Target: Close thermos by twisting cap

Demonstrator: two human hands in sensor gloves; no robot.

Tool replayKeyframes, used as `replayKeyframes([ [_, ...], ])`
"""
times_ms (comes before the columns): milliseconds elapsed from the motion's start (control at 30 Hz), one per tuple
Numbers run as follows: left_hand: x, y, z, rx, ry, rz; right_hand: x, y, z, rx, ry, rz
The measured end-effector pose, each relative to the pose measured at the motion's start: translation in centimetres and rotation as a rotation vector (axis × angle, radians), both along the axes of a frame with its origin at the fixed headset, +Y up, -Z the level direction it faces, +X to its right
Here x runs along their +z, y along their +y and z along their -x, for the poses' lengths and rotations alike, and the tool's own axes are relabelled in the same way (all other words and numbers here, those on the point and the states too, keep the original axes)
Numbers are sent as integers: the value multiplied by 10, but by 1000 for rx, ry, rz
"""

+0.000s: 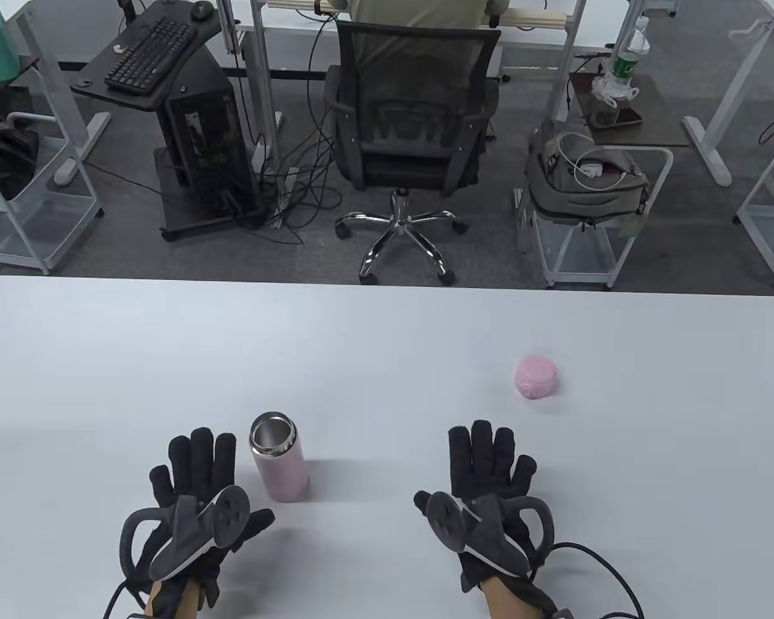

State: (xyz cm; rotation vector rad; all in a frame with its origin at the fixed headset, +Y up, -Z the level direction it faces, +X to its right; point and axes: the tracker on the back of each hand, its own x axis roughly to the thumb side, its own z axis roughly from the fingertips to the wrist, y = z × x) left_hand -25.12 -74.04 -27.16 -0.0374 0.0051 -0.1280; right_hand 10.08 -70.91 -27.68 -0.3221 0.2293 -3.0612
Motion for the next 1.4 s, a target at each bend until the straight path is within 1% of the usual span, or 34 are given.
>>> replayKeyframes([
  [267, 0, 0, 0, 8, -1, 4, -1, 0, 2, 5, 12, -15],
  [467, 0, 1, 4, 50, 18, -1, 0, 0, 4, 18, 14, -4],
  [567, -1, 1, 7, 97, 33, -20, 1, 1, 3, 26, 14, -1],
  [633, -2, -2, 10, 220, 46, 0, 2, 2, 2, 14, 15, -3],
  [700, -7, -9, 13, 420, 90, 57, 2, 2, 2, 2, 19, 4],
  [767, -14, -15, 14, 639, 151, 141, 2, 3, 2, -4, 21, 5],
  [800, -17, -19, 13, 734, 150, 169, 2, 3, 2, -8, 24, 2],
  [867, -25, -25, 9, 896, 168, 189, 2, 4, 1, -18, 27, -4],
  [900, -28, -29, 6, 946, 175, 198, 2, 4, 1, -25, 28, -4],
  [933, -32, -32, 2, 962, 168, 219, 2, 4, 0, -33, 30, 1],
  [1000, -35, -36, -5, 939, 175, 227, 1, 2, -1, -45, 30, 15],
  [1067, -37, -39, -12, 897, 193, 189, -1, 0, -3, -48, 25, 30],
  [1100, -38, -39, -15, 885, 202, 147, -2, -1, -4, -51, 23, 35],
  [1167, -40, -40, -19, 877, 238, 100, -2, -1, -6, -64, 20, 39],
  [1233, -43, -41, -22, 870, 263, 81, -3, -1, -7, -76, 20, 44],
  [1333, -46, -39, -27, 891, 268, 61, -4, -1, -8, -91, 19, 44],
  [1400, -46, -38, -31, 871, 276, 44, -4, 0, -9, -100, 18, 50],
])
